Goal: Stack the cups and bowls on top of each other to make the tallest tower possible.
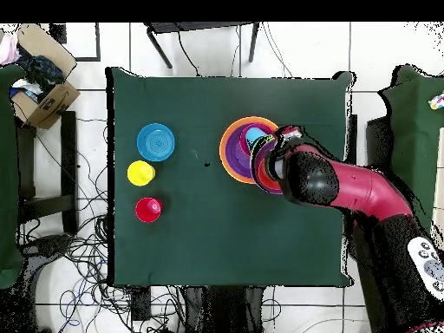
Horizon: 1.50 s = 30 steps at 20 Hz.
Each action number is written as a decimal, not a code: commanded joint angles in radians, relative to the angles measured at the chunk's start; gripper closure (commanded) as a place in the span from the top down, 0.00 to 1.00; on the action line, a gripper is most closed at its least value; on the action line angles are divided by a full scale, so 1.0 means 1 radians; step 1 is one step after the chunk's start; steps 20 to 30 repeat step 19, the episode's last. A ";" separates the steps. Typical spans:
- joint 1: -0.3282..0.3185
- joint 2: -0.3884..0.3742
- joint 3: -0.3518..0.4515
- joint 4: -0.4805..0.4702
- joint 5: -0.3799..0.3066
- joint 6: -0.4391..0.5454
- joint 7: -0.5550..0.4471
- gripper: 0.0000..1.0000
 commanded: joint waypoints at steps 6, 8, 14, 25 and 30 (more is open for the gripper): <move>-0.098 0.115 0.284 0.079 0.034 -0.018 -0.099 0.00; -0.108 0.123 0.306 0.081 0.032 -0.014 -0.098 0.00; -0.125 0.139 0.346 0.098 0.028 -0.002 -0.087 0.00; -0.128 0.122 0.354 0.131 0.039 0.022 -0.063 0.00; -0.128 0.122 0.354 0.131 0.039 0.022 -0.063 0.00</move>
